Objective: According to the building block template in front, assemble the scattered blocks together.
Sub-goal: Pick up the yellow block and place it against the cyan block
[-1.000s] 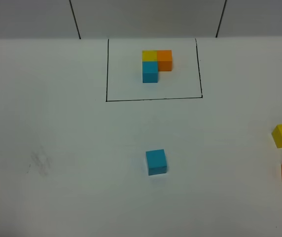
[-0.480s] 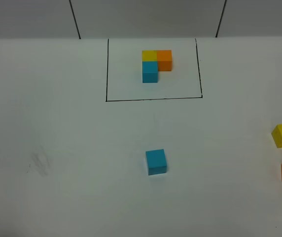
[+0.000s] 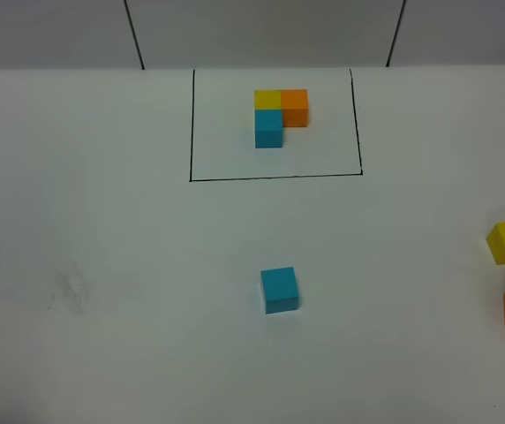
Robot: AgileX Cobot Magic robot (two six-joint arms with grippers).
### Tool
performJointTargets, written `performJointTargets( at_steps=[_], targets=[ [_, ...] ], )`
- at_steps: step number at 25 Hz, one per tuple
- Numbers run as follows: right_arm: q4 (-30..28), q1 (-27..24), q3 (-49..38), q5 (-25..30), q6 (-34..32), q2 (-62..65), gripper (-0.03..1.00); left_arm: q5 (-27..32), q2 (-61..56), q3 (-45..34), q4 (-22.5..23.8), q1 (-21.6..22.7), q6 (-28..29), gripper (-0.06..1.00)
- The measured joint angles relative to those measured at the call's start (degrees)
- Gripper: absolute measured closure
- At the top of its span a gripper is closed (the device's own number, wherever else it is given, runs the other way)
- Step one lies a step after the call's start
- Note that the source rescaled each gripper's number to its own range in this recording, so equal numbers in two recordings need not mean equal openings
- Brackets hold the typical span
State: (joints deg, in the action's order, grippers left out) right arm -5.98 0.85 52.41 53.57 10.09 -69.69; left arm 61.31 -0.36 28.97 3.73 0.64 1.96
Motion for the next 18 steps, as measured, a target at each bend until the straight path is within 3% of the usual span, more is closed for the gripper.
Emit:
performJointTargets(
  at_steps=[2, 8, 18],
  targets=[
    [0.1, 0.0, 1.6, -2.8, -0.2, -4.1, -0.02, 0.0, 0.0, 0.0, 0.0, 0.0, 0.0, 0.29],
    [0.1, 0.0, 6.1, -4.7, -1.2, -15.1, -0.03, 0.0, 0.0, 0.0, 0.0, 0.0, 0.0, 0.29],
    [2.4, 0.0, 6.2, -10.9, -3.8, -26.3, -0.02, 0.0, 0.0, 0.0, 0.0, 0.0, 0.0, 0.29]
  ],
)
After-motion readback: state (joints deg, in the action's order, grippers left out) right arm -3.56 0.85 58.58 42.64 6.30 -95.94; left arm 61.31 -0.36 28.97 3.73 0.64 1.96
